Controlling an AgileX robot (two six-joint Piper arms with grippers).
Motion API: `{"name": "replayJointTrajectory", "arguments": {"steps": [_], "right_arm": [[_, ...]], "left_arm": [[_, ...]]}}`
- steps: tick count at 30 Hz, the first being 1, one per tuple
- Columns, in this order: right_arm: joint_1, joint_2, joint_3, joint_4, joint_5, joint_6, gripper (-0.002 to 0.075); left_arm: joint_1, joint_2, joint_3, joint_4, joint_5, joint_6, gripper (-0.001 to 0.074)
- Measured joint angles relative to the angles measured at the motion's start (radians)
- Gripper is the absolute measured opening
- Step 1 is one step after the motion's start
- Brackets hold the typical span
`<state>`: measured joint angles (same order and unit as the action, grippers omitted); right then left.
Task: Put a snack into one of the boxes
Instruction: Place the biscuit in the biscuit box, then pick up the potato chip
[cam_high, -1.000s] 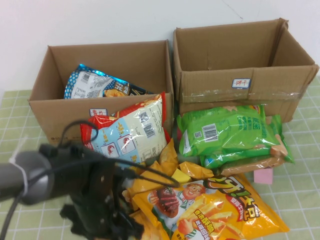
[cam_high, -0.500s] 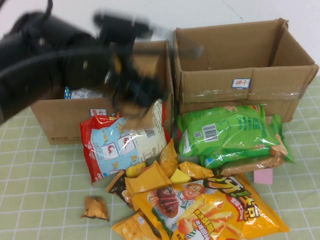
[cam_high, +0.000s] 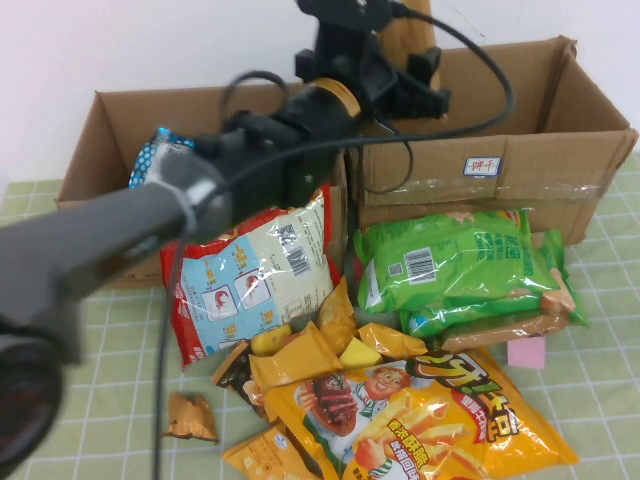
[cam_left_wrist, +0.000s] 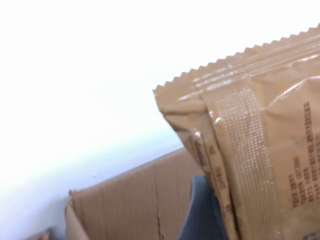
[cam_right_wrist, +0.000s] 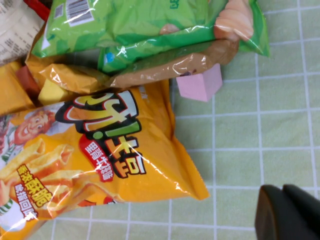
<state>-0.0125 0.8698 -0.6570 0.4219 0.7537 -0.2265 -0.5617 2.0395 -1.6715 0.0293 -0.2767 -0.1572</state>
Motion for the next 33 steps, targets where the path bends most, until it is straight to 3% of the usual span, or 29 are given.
{"name": "replayJointTrajectory", "arguments": {"steps": [5,9,12,17,19,23,26,30,33], "right_arm": [[0.0,0.001,0.0,0.0,-0.004,0.0,-0.0002],[0.0,0.002,0.0,0.002,-0.006,-0.021,-0.0002],[0.0,0.002,0.0,0.006,-0.021,-0.083,-0.0002],[0.0,0.01,0.0,0.011,-0.098,-0.143,-0.0002],[0.0,0.026,0.0,0.038,-0.15,-0.145,-0.0001],[0.0,0.077,0.0,0.169,-0.221,-0.199,-0.0001],[0.0,0.135,0.0,0.277,-0.209,-0.371,-0.0002],[0.024,0.212,0.0,0.457,-0.158,-0.61,-0.0001],[0.114,0.261,0.0,0.543,-0.169,-0.778,0.0022]], "left_arm": [[0.0,0.109,-0.138,0.003,0.068,0.028,0.0646],[0.0,0.108,-0.25,0.054,0.262,0.076,0.0648],[0.0,0.075,-0.34,0.105,0.497,0.107,0.0524],[0.0,-0.016,-0.474,0.229,0.918,0.141,0.0141],[0.0,-0.06,-0.495,0.245,1.038,0.19,0.0069],[0.002,-0.14,-0.502,0.253,1.255,0.257,0.002],[0.002,-0.202,-0.484,0.255,1.364,0.281,0.0012],[0.002,-0.325,-0.388,0.265,1.405,0.285,0.0008],[0.002,-0.458,-0.248,0.246,1.39,0.273,0.0008]]}}
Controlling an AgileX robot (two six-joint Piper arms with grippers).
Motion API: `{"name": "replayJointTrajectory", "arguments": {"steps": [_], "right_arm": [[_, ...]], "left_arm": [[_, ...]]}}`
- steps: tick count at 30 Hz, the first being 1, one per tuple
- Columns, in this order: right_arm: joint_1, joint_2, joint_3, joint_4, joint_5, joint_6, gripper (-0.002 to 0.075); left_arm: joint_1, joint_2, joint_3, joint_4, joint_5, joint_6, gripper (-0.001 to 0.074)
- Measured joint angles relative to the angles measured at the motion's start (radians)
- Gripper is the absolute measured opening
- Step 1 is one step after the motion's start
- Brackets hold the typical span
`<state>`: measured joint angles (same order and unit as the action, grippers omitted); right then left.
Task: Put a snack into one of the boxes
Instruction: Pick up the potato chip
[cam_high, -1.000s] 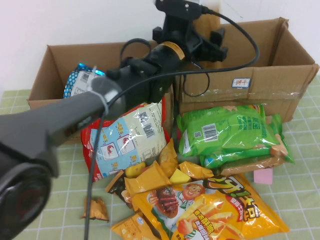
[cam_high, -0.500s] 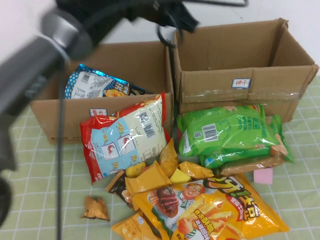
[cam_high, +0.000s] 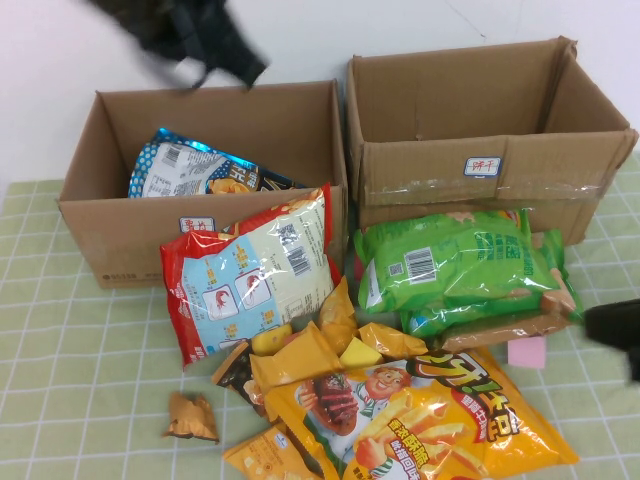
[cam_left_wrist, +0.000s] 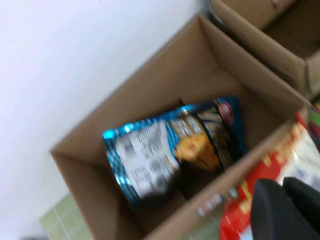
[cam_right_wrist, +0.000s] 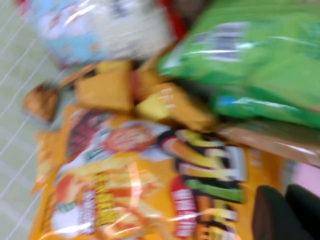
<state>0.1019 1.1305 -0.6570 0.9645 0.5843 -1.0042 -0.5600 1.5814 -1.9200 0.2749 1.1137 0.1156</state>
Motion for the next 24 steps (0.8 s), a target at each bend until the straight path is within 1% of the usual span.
{"name": "replayJointTrajectory", "arguments": {"steps": [3,6,10,11,12,14,17,21,24], "right_arm": [[0.119,0.032,0.0,0.015,-0.035,-0.084,0.0113],[0.23,0.065,0.0,0.005,-0.074,-0.123,0.0262],[0.355,0.112,0.0,-0.067,-0.127,-0.135,0.0494],[0.383,0.123,0.0,-0.088,-0.141,-0.137,0.0536],[0.406,0.133,0.0,-0.107,-0.153,-0.139,0.0561],[0.466,0.153,0.0,-0.157,-0.188,-0.143,0.0596],[0.547,0.184,0.0,-0.224,-0.226,-0.16,0.0615],[0.633,0.246,-0.002,-0.256,-0.269,-0.23,0.0621],[0.682,0.315,-0.002,-0.258,-0.356,-0.291,0.0622]], "left_arm": [[0.0,-0.151,0.205,-0.021,-0.051,-0.024,0.0007],[0.0,-0.313,0.463,-0.046,-0.132,-0.085,0.0007],[0.0,-0.517,0.766,-0.063,-0.228,-0.141,0.0007],[0.0,-0.565,0.841,-0.065,-0.249,-0.152,0.0007],[0.0,-0.608,0.911,-0.067,-0.267,-0.162,0.0007],[0.0,-0.678,1.029,-0.069,-0.294,-0.182,0.0007],[0.0,-0.767,1.149,-0.069,-0.317,-0.228,0.0007],[0.0,-0.841,1.259,-0.069,-0.331,-0.298,0.0007],[0.0,-0.87,1.323,-0.069,-0.337,-0.323,0.0007]]}}
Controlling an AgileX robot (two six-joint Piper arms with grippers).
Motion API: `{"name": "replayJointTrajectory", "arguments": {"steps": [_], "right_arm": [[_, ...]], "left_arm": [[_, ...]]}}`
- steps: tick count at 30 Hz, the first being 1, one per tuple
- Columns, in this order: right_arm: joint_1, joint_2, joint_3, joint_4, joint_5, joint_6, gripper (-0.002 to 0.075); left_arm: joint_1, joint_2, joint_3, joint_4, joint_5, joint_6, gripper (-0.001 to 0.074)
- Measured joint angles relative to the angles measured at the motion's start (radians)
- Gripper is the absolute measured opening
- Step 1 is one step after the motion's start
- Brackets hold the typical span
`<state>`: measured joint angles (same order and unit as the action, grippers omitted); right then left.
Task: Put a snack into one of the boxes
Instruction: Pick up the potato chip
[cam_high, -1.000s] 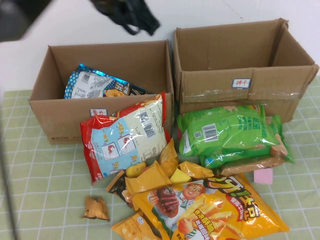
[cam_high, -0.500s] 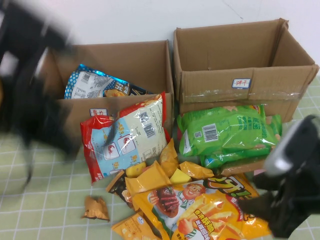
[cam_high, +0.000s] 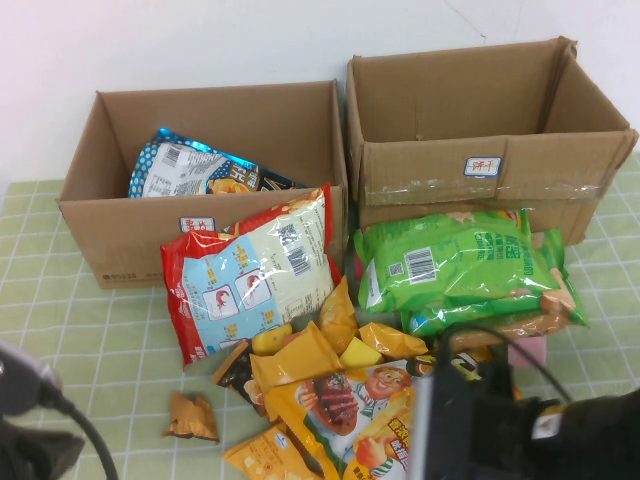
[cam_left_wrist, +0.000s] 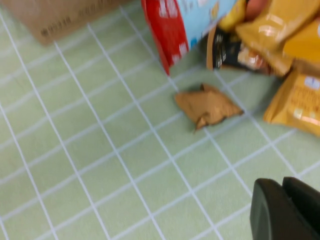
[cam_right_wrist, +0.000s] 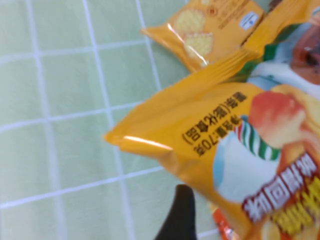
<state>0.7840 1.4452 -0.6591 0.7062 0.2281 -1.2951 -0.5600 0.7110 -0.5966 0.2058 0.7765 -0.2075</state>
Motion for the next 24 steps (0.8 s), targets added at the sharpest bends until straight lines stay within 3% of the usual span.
{"name": "replayJointTrajectory", "arguments": {"steps": [12,14,18,24], "right_arm": [[0.103,0.274,-0.016,0.0,-0.4,-0.193,0.06],[0.116,0.284,-0.018,0.003,-0.445,-0.193,0.0542],[0.146,0.283,-0.018,0.029,-0.525,-0.193,0.0355],[0.205,0.249,-0.012,0.086,-0.609,-0.193,0.0243]], "left_arm": [[0.0,-0.018,0.058,0.0,-0.015,-0.014,0.0006],[0.0,-0.018,0.058,0.0,-0.015,-0.014,0.0006],[0.0,-0.018,0.058,0.0,-0.024,-0.016,0.0006],[0.0,-0.018,0.058,0.0,-0.052,-0.019,0.0006]]}}
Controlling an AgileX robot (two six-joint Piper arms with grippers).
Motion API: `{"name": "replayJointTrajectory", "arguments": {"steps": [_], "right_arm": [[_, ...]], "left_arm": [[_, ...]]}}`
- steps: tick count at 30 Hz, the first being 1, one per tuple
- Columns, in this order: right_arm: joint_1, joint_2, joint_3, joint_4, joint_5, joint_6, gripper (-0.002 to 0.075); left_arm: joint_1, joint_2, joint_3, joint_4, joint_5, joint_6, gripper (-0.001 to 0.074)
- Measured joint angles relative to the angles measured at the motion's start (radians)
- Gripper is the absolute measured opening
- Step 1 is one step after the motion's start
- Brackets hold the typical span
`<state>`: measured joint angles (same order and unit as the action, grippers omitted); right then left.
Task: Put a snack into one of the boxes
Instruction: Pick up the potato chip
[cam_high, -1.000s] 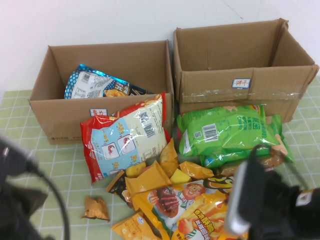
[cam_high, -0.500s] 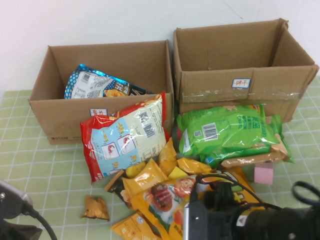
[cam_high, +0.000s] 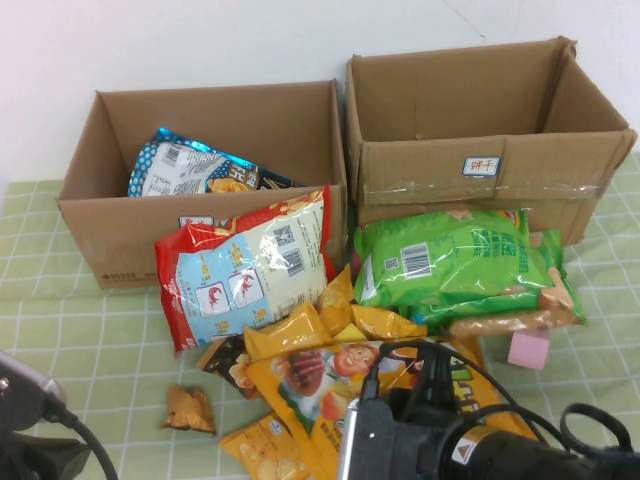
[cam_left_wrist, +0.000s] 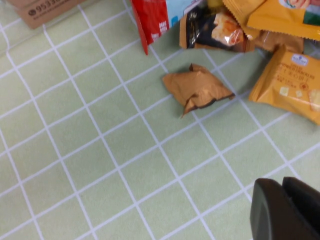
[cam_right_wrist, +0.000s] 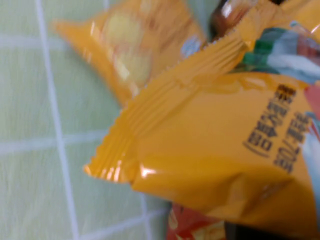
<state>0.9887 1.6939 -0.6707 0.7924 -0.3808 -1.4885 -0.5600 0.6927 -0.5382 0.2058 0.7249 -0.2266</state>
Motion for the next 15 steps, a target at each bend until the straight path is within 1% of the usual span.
{"name": "replayJointTrajectory", "arguments": {"steps": [8,15], "right_arm": [[0.124,-0.114,0.0,0.145,-0.151,0.002,0.0243],[0.139,-0.215,-0.047,0.301,-0.166,0.002,0.0243]], "left_arm": [[0.0,0.0,0.0,0.0,-0.01,-0.034,0.0006],[0.0,0.0,0.0,0.0,-0.01,-0.05,0.0006]]}}
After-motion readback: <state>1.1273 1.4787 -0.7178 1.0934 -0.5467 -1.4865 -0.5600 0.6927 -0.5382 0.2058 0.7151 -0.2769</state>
